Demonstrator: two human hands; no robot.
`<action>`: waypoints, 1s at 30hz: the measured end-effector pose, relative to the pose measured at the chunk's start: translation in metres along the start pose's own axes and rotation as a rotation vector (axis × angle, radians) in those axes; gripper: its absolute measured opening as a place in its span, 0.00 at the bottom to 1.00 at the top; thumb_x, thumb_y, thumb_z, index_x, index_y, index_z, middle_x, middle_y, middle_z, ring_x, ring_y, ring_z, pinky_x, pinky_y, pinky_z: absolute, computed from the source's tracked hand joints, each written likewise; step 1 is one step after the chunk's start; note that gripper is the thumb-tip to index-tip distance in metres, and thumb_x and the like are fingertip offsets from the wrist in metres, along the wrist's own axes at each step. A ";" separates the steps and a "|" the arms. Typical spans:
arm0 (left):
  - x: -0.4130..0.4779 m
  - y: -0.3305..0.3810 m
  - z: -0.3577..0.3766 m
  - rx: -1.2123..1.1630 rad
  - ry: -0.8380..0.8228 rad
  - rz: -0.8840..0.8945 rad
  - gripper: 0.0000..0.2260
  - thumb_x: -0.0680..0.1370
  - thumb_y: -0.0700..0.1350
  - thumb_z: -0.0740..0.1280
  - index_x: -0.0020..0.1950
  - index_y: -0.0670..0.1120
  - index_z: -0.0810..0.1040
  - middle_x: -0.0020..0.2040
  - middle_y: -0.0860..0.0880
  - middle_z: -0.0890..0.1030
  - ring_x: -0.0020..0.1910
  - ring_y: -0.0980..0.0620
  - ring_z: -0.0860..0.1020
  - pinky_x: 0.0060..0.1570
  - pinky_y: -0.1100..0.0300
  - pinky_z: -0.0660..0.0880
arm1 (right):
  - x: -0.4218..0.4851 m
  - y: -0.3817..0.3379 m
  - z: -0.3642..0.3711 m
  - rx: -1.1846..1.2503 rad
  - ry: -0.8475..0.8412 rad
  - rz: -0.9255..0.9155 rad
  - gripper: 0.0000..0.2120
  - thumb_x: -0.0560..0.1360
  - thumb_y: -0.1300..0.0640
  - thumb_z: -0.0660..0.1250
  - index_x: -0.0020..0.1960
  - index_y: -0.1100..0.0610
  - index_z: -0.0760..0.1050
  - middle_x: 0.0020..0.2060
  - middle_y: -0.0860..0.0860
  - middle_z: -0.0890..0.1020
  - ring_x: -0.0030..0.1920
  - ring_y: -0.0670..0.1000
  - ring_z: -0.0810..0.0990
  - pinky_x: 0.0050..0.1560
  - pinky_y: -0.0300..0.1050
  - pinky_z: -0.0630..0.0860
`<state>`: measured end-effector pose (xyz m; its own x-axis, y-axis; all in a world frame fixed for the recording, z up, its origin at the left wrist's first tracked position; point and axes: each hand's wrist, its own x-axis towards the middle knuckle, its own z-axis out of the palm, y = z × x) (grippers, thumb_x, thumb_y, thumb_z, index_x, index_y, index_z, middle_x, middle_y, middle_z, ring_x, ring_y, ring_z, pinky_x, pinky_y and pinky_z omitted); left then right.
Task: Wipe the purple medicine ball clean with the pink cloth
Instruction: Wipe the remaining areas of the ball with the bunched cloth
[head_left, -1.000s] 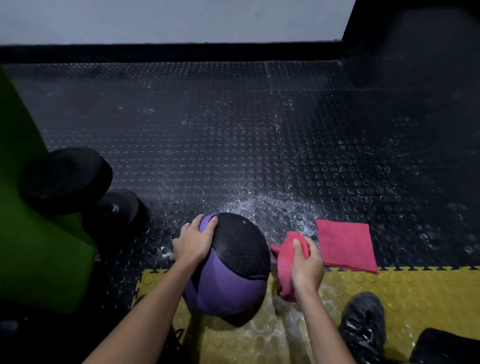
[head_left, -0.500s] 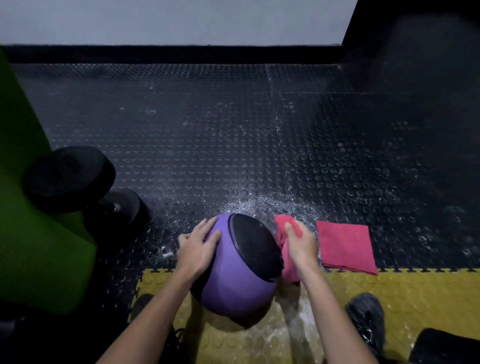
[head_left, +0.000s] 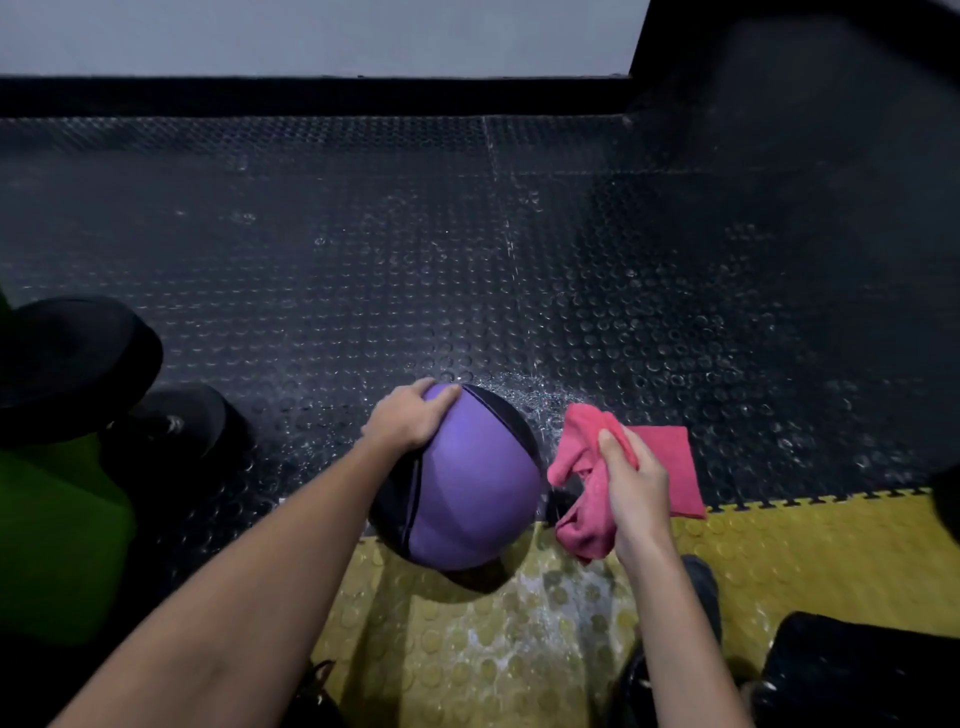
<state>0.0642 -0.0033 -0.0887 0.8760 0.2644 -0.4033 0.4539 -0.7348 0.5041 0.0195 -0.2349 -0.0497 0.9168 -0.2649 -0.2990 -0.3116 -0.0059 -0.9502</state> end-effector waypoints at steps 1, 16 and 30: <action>0.007 0.001 -0.002 -0.003 -0.005 -0.043 0.29 0.76 0.66 0.53 0.72 0.52 0.67 0.71 0.43 0.69 0.68 0.41 0.68 0.68 0.50 0.63 | 0.004 0.005 -0.003 0.005 0.005 0.017 0.08 0.77 0.60 0.62 0.48 0.48 0.74 0.39 0.42 0.77 0.38 0.38 0.75 0.40 0.31 0.72; -0.026 -0.052 -0.013 -0.275 0.427 -0.037 0.21 0.83 0.52 0.49 0.74 0.46 0.61 0.75 0.46 0.61 0.73 0.47 0.60 0.70 0.44 0.56 | -0.002 0.027 0.009 0.053 -0.025 0.141 0.08 0.73 0.52 0.67 0.52 0.45 0.76 0.49 0.55 0.82 0.49 0.57 0.81 0.51 0.56 0.78; -0.067 -0.047 0.028 -0.546 0.436 -0.431 0.19 0.80 0.53 0.56 0.65 0.44 0.70 0.66 0.40 0.70 0.63 0.39 0.70 0.63 0.48 0.65 | 0.010 -0.007 0.066 -0.236 -0.074 -0.188 0.18 0.72 0.53 0.68 0.61 0.53 0.75 0.55 0.48 0.78 0.53 0.43 0.74 0.57 0.37 0.67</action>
<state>-0.0206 -0.0047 -0.1066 0.5405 0.7558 -0.3696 0.6816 -0.1358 0.7190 0.0472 -0.1736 -0.0524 0.9768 -0.1673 -0.1336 -0.1762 -0.2741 -0.9454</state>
